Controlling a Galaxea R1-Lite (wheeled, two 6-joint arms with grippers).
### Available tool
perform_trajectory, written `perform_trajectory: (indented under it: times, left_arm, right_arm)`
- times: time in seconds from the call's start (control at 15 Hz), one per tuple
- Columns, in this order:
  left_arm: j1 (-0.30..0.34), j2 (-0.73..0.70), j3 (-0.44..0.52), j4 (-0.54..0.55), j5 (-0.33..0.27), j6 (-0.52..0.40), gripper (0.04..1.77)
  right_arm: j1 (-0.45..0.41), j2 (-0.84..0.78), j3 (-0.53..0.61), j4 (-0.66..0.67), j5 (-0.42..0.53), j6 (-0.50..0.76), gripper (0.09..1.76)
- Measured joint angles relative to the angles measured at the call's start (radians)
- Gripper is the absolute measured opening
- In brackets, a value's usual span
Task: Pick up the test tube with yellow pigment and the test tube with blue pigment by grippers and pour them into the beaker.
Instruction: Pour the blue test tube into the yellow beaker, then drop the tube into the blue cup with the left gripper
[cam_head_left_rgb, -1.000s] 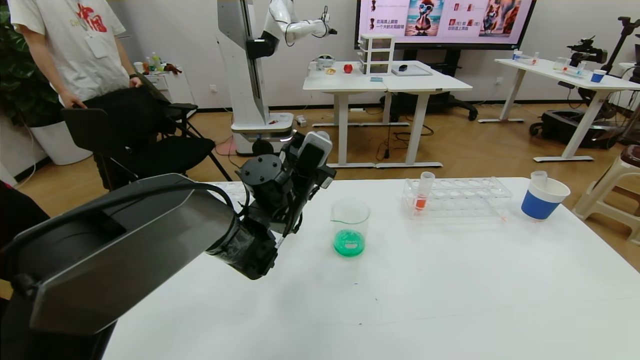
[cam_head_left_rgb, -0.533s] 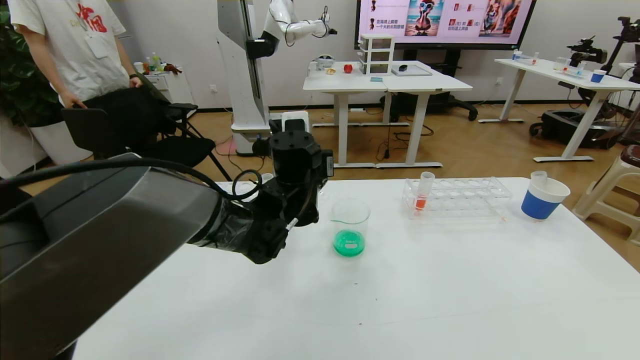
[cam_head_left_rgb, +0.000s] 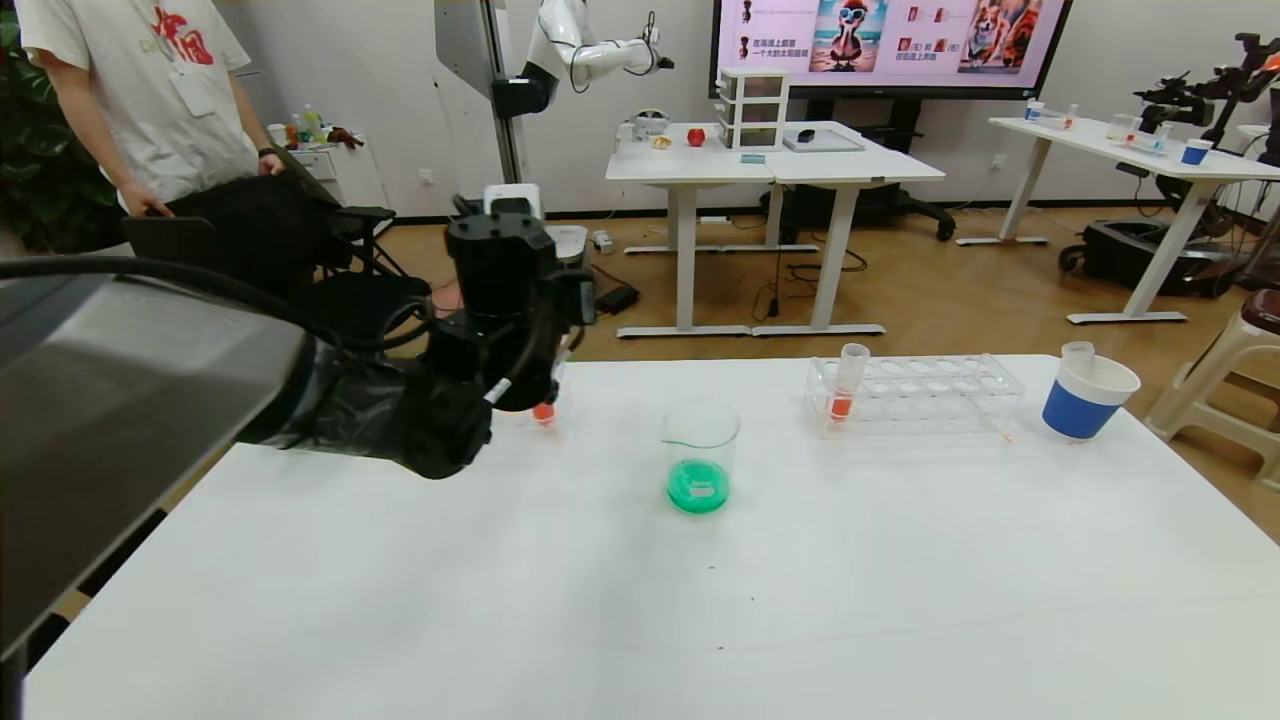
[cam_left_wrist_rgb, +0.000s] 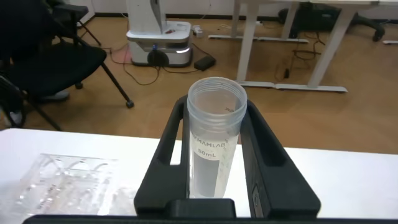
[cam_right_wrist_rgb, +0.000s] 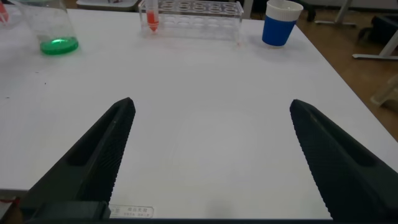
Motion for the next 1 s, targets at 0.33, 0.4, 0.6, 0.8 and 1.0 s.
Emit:
perform_trajectory:
  times: [0.33, 0.4, 0.6, 0.8, 1.0]
  left_arm:
    - [0.349, -0.144, 0.157, 0.005, -0.206, -0.001, 0.51]
    - [0.409, -0.16, 0.182, 0.002, -0.246, -0.003, 0.51]
    - [0.578, -0.179, 0.221, -0.014, -0.309, -0.007, 0.51]
    - [0.659, -0.162, 0.233, -0.036, -0.319, -0.016, 0.51]
    - [0.679, -0.129, 0.223, -0.048, -0.317, -0.018, 0.51]
  right_arm:
    - [0.0, 0.0, 0.0, 0.0, 0.0, 0.0, 1.74]
    - [0.0, 0.0, 0.0, 0.0, 0.0, 0.0, 1.74]
    - [0.0, 0.0, 0.0, 0.0, 0.0, 0.0, 1.74]
    - [0.0, 0.0, 0.0, 0.0, 0.0, 0.0, 1.74]
    - [0.0, 0.0, 0.0, 0.0, 0.0, 0.0, 1.74]
